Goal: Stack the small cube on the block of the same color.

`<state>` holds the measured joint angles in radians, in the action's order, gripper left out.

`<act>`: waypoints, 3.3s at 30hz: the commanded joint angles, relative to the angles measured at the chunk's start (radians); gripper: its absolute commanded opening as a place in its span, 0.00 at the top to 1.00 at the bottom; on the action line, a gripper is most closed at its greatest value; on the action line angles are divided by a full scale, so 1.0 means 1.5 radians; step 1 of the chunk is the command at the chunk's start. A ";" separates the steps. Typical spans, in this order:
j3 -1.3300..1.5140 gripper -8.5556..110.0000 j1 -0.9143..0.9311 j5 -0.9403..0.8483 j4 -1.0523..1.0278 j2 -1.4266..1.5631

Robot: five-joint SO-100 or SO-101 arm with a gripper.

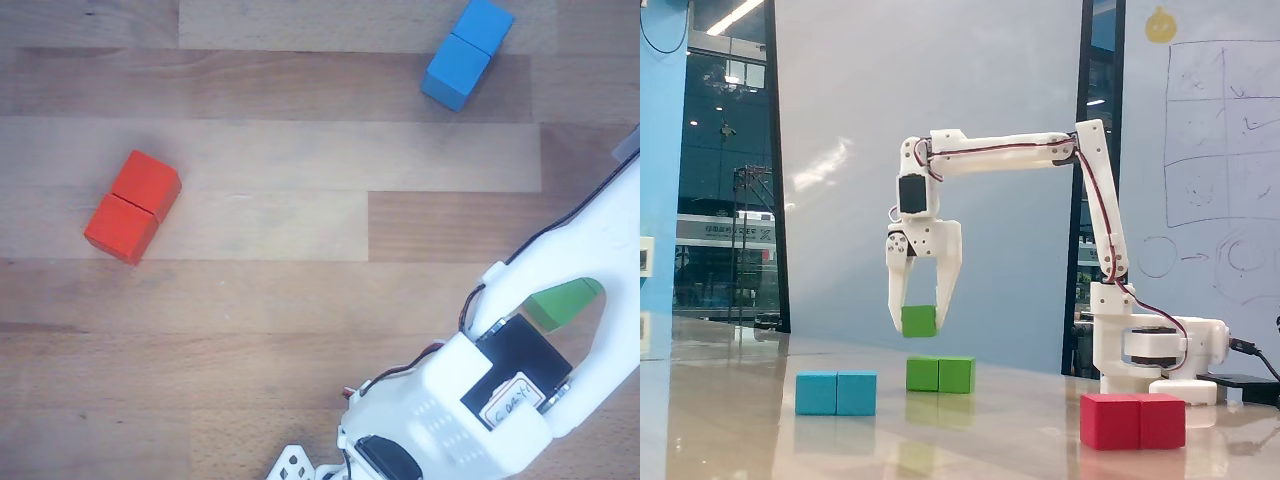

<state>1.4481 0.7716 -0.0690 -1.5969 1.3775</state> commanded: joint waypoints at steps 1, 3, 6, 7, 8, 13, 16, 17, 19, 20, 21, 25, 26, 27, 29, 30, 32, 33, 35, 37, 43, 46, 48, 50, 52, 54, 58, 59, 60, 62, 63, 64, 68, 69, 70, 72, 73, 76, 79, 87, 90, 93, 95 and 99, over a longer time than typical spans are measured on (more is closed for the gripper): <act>-0.063 0.89 0.006 -0.004 -0.016 0.004; -0.062 0.89 0.004 -0.004 -0.016 -0.004; -0.062 0.89 0.001 -0.004 -0.017 -0.016; -0.062 0.89 0.000 -0.004 -0.017 -0.021; -0.062 0.89 -0.001 -0.004 -0.017 -0.026; -0.062 0.89 -0.002 -0.004 -0.017 -0.045; -0.062 0.89 -0.002 -0.004 -0.017 -0.054; -0.062 0.89 -0.002 -0.004 -0.017 -0.056; -0.062 0.89 -0.003 -0.005 -0.017 -0.059; -0.062 0.89 -0.003 -0.005 -0.017 -0.059; -0.062 0.88 -0.003 -0.005 -0.017 -0.059; -0.062 0.84 -0.003 -0.005 -0.017 -0.060; -0.062 0.82 -0.003 -0.005 -0.018 -0.060; -0.061 0.80 -0.003 -0.005 -0.018 -0.060; -0.061 0.76 -0.003 -0.005 -0.018 -0.060; -0.061 0.74 -0.003 -0.005 -0.018 -0.060; -0.061 0.72 -0.003 -0.005 -0.019 -0.060; -0.061 0.71 -0.003 -0.005 -0.022 -0.060; -0.061 0.69 -0.003 -0.005 -0.037 -0.060; -0.061 0.68 -0.003 -0.005 -0.046 -0.060; -0.074 0.67 -0.007 -0.005 -0.052 -0.045; -0.074 0.67 -0.031 -0.005 -0.055 -0.017; -0.074 0.67 -0.051 -0.004 -0.055 0.002; -0.074 0.67 -0.081 -0.003 -0.056 0.018; -0.074 0.67 -0.115 0.001 -0.056 0.032; -0.073 0.67 -0.151 0.003 -0.056 0.046; -0.073 0.67 -0.238 0.003 -0.056 0.077; -0.072 0.67 -0.261 0.003 -0.056 0.083; -0.071 0.67 -0.285 0.004 -0.056 0.090; -0.063 0.67 -0.336 0.004 -0.056 0.103; -0.062 0.67 -0.362 0.002 -0.055 0.109; -0.062 0.67 -0.387 0.001 -0.052 0.117; -0.061 0.67 -0.475 0.005 -0.043 0.148; -0.061 0.67 -0.492 0.005 -0.043 0.153; -0.061 0.67 -0.506 0.006 -0.043 0.157; -0.061 0.67 -0.529 0.006 -0.040 0.165; -0.060 0.68 -0.537 0.007 -0.034 0.169; -0.037 0.72 -0.548 0.007 0.001 0.192; 0.033 0.79 -0.551 0.007 0.055 0.238; 0.350 0.92 -0.552 -0.001 0.255 0.447; 0.467 0.89 -0.547 -0.001 0.312 0.535; 0.580 0.88 -0.544 -0.002 0.341 0.625; 0.647 0.88 -0.544 -0.002 0.352 0.681; 0.752 0.88 -0.550 -0.002 0.353 0.785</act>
<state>2.4835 -0.0476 -0.0690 -1.0953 2.3869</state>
